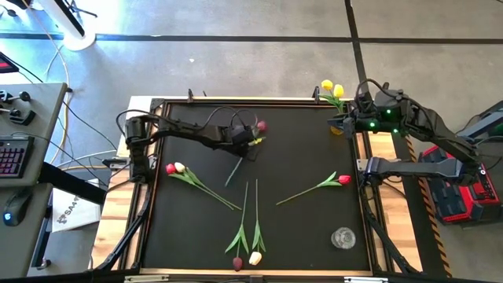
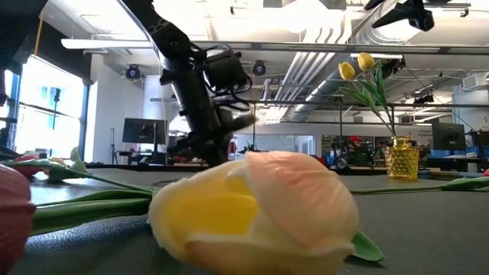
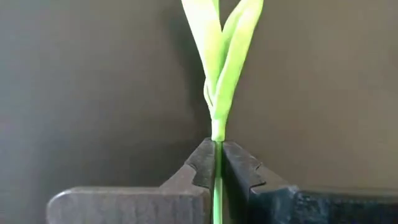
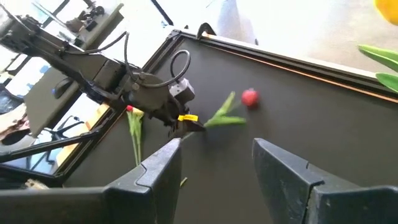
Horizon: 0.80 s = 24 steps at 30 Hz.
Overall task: Sort flowers into vase by color
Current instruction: Put the top dark red flower into the yellow vase
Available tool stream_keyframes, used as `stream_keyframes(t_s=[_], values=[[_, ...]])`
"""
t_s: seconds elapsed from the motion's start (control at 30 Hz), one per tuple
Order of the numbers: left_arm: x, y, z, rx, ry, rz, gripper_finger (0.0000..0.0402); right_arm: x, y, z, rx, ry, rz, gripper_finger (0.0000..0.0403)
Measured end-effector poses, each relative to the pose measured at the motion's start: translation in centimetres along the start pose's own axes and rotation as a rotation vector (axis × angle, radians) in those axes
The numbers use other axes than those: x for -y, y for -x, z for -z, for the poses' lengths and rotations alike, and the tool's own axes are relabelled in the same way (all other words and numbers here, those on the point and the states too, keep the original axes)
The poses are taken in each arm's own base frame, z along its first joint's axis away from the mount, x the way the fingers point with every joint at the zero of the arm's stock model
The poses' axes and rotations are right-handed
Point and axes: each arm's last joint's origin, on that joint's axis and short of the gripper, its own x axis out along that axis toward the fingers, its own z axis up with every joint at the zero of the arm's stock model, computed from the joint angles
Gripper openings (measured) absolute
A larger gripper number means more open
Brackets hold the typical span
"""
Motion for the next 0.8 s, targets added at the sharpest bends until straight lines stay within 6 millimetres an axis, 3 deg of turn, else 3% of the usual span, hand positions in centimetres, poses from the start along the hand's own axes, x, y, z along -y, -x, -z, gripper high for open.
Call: stream_keyframes(t_s=[0.2,0.37,0.47,0.63,0.8], values=[[3.2,3.8,-2.0,0.218,-0.046,0.307,0.0002,-0.4,-0.2,0.3,-0.031,0.012,-0.02,0.0184],[5.9,9.0,-4.3,0.537,-0.26,0.635,0.0001,-0.6,-0.7,0.6,-0.063,-0.01,0.001,0.0184],[6.7,11.1,-5.0,0.678,-0.368,0.788,0.0001,-1.2,-1.0,0.4,-0.062,0.018,-0.064,0.0184],[7.4,12.9,-5.4,0.8,-0.485,0.99,0.0001,-3.5,-2.0,-0.5,0.009,0.129,-0.256,0.0184],[7.5,12.9,-5.3,0.79,-0.475,1.006,0.0001,-6.2,-4.2,-1.0,0.097,0.252,-0.36,0.0184]])
